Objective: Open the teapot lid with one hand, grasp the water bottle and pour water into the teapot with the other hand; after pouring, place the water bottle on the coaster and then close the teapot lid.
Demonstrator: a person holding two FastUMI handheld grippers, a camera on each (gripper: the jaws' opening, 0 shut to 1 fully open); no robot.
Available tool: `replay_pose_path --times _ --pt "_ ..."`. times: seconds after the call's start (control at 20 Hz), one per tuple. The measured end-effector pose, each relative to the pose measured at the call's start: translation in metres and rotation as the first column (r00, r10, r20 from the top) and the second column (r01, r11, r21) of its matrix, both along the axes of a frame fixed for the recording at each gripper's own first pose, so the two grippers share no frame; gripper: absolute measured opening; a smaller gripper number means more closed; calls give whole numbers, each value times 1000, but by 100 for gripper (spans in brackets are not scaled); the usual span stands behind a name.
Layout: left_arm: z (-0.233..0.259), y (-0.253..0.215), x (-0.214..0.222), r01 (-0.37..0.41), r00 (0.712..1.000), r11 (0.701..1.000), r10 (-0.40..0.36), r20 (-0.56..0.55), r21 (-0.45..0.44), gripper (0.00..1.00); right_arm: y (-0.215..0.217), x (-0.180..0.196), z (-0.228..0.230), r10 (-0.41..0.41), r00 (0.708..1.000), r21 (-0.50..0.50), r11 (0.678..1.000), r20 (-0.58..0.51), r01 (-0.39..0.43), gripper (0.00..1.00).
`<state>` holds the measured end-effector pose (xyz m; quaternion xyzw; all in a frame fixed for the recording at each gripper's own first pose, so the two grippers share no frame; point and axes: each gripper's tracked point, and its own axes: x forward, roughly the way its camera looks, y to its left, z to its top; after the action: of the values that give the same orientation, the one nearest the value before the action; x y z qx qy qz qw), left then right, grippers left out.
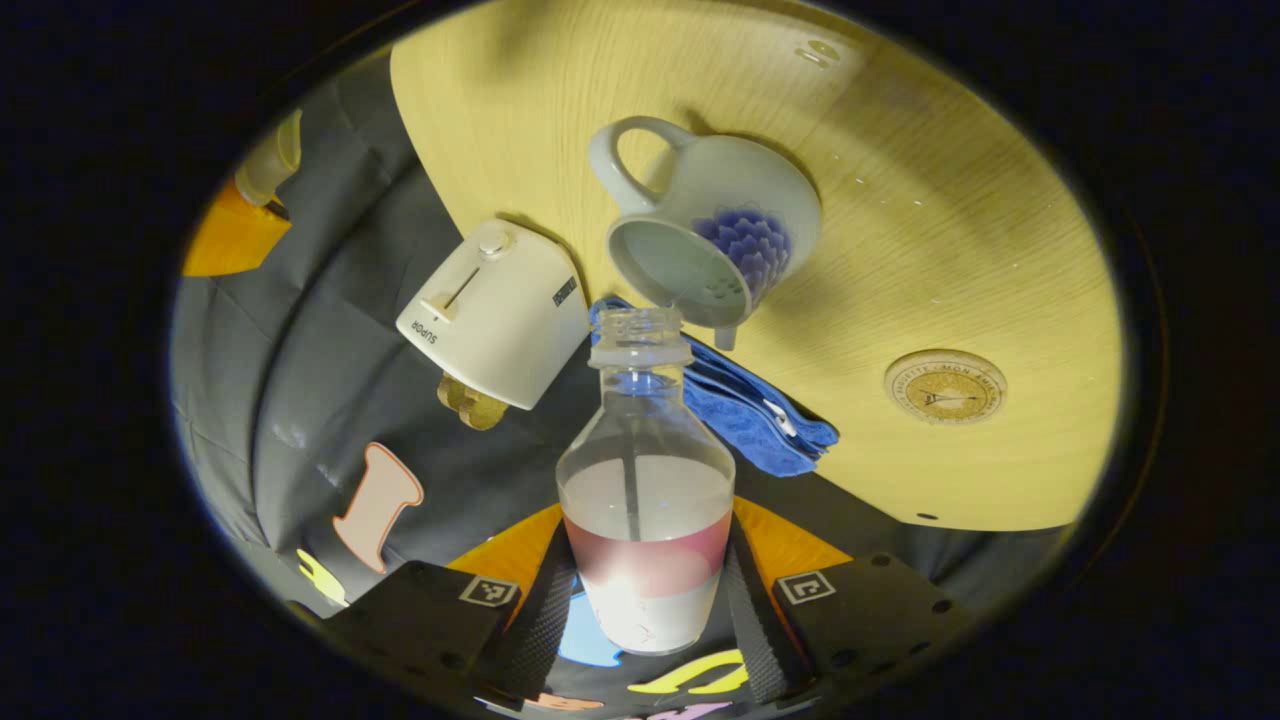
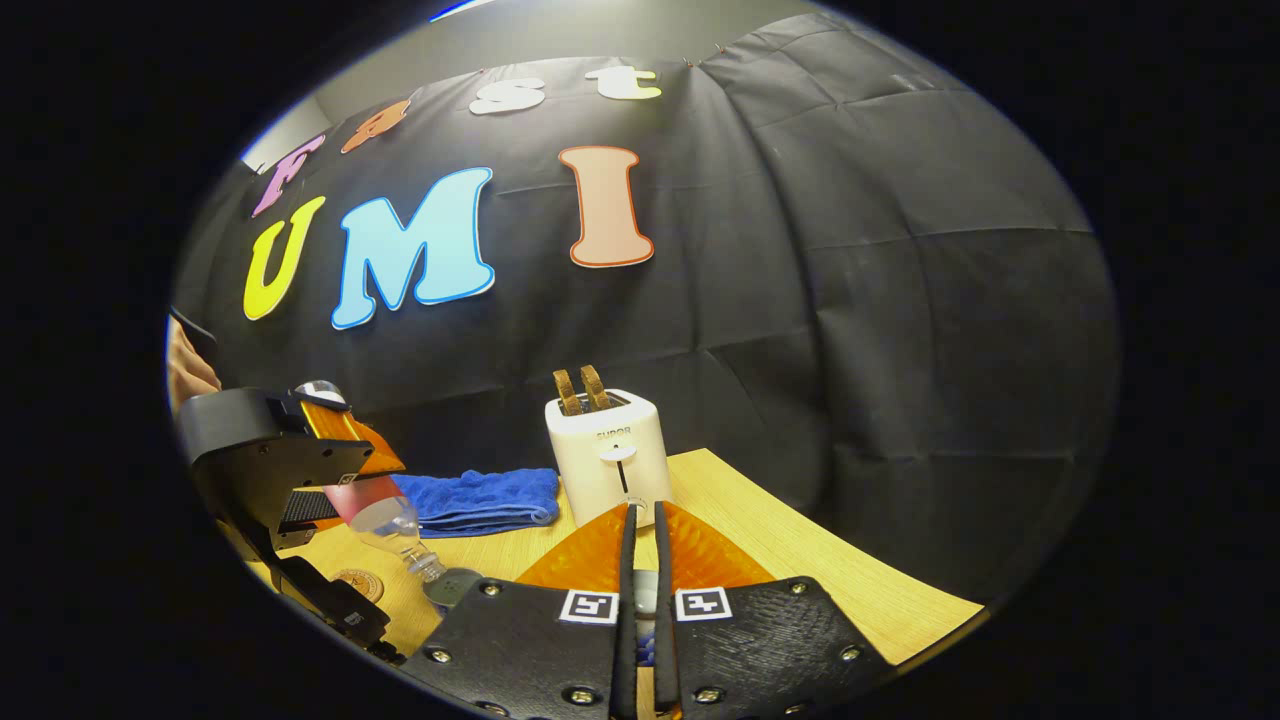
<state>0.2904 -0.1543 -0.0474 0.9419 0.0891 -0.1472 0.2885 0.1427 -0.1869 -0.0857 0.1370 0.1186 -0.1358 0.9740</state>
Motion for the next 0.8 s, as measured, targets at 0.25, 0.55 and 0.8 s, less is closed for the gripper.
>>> replay_pose_path --times 0.25,0.55,0.8 --pt "-5 -3 -2 3 1000 999 -4 -11 -38 84 -3 -1 0 -8 1000 0 1000 -2 8 7" --pt "-16 14 -4 -8 999 974 0 -33 -227 84 -11 -4 1 -45 999 -13 999 -9 45 7" --pt "-24 45 -9 -100 994 880 69 -84 -465 84 -7 -3 1 -38 999 -27 999 -8 38 7"
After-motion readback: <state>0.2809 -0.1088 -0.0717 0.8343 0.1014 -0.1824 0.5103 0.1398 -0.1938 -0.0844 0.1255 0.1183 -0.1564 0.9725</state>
